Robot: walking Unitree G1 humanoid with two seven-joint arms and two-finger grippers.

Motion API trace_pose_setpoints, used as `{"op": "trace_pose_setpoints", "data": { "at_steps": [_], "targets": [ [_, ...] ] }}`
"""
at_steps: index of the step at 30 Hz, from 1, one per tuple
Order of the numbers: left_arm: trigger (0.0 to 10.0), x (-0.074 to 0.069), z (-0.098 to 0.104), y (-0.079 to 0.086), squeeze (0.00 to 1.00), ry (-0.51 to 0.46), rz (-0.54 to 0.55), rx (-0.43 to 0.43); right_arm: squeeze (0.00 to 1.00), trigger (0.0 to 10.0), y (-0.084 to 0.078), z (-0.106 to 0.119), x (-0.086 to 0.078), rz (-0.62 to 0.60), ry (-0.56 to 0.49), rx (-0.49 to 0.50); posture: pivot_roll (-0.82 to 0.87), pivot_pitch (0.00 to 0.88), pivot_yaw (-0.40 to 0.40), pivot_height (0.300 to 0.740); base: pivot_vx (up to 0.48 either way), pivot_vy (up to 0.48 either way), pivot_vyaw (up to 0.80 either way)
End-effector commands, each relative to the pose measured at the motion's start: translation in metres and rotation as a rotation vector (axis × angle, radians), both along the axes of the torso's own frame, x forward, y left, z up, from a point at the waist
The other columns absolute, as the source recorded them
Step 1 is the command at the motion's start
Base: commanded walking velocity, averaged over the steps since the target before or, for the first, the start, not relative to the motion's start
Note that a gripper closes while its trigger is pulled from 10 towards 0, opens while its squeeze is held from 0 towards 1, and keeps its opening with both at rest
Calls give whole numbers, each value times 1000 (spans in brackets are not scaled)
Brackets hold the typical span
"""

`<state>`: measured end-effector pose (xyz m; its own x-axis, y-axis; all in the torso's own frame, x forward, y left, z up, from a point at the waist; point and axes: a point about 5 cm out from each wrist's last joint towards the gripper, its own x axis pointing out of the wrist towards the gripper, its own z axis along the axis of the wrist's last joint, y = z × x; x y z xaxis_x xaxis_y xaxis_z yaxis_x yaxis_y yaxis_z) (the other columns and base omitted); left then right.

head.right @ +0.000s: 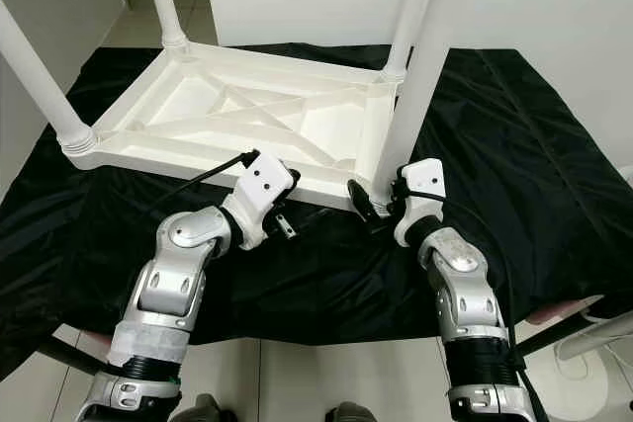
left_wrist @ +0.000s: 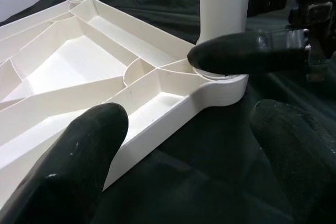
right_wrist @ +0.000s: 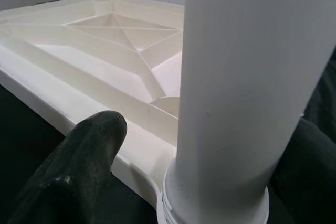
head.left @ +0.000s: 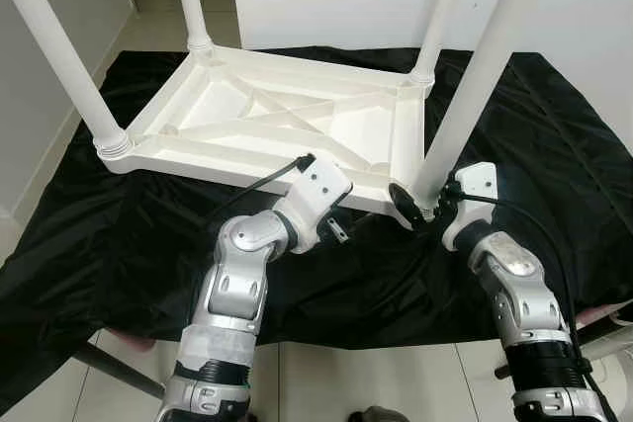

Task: Building children table

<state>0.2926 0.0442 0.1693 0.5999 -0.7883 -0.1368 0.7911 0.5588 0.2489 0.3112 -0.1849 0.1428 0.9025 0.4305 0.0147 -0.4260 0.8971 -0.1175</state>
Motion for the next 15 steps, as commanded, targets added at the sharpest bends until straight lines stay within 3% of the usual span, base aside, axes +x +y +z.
{"op": "trace_pose_setpoints", "data": {
  "at_steps": [1, 4, 5, 6, 7, 15],
  "targets": [
    [10000, 10, 3, 5, 0, -63, 245, -36, 0, 10000, 7, -1, 7, 71, 3, -33, -83, 0, 37, 740, 0, 0, 0],
    [10000, 10, 4, 6, 0, -67, 245, -34, 0, 10000, 9, -3, 16, 111, 21, -65, -77, 0, 36, 740, 0, 0, 0],
    [10000, 11, 5, 6, 0, -68, 247, -33, 0, 4706, 9, -5, 19, 120, 31, -75, -74, 0, 35, 740, 0, 0, 0],
    [10000, 11, 5, 6, 0, -68, 247, -33, 0, 4706, 9, -5, 19, 120, 31, -75, -74, 0, 35, 740, 0, 0, 0],
    [10000, 11, 5, 7, 0, -70, 250, -34, 0, 0, 8, -6, 20, 127, 43, -75, -74, 0, 35, 740, 0, 0, 0],
    [10000, 12, 6, 8, 0, -73, 261, -36, 0, 0, 2, -15, 16, 143, 81, -67, -73, 0, 34, 740, 0, 0, 0]
  ]
}}
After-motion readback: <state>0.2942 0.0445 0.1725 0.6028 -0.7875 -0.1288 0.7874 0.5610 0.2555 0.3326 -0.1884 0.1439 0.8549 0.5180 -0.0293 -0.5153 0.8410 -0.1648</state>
